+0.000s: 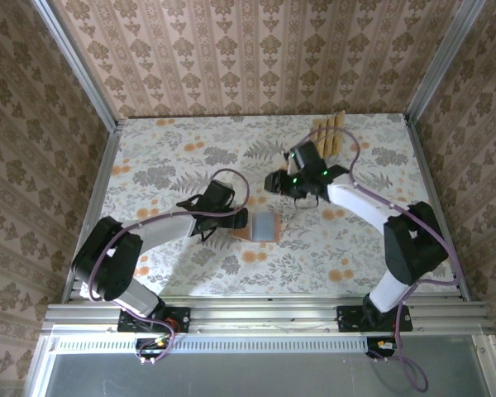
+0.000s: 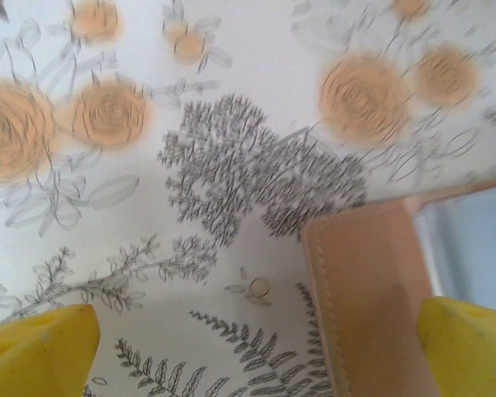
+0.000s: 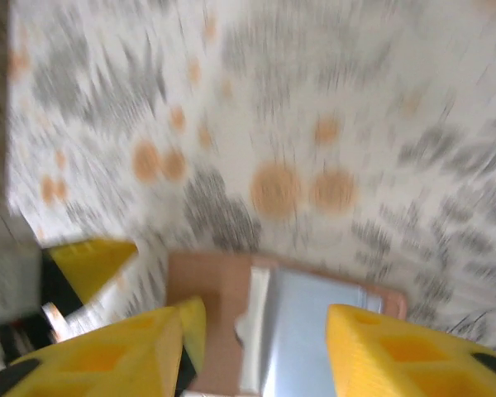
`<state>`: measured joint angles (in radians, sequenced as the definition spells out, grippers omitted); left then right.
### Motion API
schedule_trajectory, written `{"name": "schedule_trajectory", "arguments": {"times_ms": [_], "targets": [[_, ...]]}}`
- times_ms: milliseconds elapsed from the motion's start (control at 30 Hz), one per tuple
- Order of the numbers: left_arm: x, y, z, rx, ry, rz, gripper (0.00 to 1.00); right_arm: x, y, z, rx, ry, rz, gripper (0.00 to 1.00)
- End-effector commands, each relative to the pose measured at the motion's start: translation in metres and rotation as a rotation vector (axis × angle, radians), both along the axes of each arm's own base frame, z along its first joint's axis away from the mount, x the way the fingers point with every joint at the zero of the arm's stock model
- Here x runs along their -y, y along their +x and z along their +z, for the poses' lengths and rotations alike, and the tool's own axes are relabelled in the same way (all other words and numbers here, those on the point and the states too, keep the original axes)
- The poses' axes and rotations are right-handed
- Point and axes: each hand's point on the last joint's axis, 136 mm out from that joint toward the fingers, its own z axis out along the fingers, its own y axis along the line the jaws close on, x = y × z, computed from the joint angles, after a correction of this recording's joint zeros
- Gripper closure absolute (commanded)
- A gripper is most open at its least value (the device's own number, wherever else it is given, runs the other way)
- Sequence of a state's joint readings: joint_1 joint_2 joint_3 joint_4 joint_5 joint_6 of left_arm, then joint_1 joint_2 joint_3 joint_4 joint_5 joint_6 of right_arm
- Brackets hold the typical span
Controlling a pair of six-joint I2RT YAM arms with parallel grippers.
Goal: Put the credit cards into the card holder
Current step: Open the card holder at the center of the table, then move the storage box to the middle-right of the table.
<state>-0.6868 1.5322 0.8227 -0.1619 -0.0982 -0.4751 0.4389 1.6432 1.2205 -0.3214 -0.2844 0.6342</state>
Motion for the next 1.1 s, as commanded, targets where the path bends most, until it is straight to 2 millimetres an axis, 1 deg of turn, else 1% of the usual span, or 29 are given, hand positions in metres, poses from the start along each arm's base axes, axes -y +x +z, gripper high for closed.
{"name": "schedule_trajectory", "arguments": {"times_ms": [0, 67, 100, 167, 267, 367, 433, 567, 667, 867, 1067], "targets": [[0.004, 0.011, 0.032, 0.044, -0.050, 0.003, 0.00, 0.045, 0.014, 0.020, 0.018, -0.117, -0.102, 0.37], [0.005, 0.015, 0.041, 0.056, -0.064, -0.001, 0.00, 0.070, 0.027, 0.027, 0.025, -0.160, -0.183, 0.31], [0.005, 0.017, 0.046, 0.063, -0.071, -0.001, 0.00, 0.081, 0.034, 0.029, 0.031, -0.180, -0.219, 0.30], [0.006, 0.020, 0.052, 0.071, -0.081, -0.005, 0.00, 0.111, 0.044, 0.025, 0.007, -0.243, -0.310, 0.29], [0.005, 0.022, 0.055, 0.073, -0.089, -0.007, 0.00, 0.145, 0.059, 0.019, -0.025, -0.266, -0.421, 0.27], [0.004, 0.024, 0.056, 0.072, -0.094, -0.005, 0.00, 0.170, 0.075, 0.012, -0.048, -0.282, -0.489, 0.21], [0.003, 0.023, 0.055, 0.067, -0.096, -0.003, 0.00, 0.182, 0.086, 0.007, -0.060, -0.290, -0.507, 0.21], [0.001, 0.023, 0.053, 0.061, -0.107, 0.006, 0.00, 0.195, 0.105, 0.000, -0.076, -0.297, -0.513, 0.20], [0.001, 0.024, 0.051, 0.055, -0.115, 0.014, 0.00, 0.203, 0.114, -0.005, -0.090, -0.317, -0.518, 0.20], [0.003, 0.024, 0.045, 0.040, -0.134, 0.023, 0.00, 0.213, 0.128, -0.021, -0.117, -0.357, -0.544, 0.18], [0.003, 0.024, 0.043, 0.032, -0.136, 0.023, 0.00, 0.213, 0.136, -0.035, -0.134, -0.381, -0.535, 0.18]]}}
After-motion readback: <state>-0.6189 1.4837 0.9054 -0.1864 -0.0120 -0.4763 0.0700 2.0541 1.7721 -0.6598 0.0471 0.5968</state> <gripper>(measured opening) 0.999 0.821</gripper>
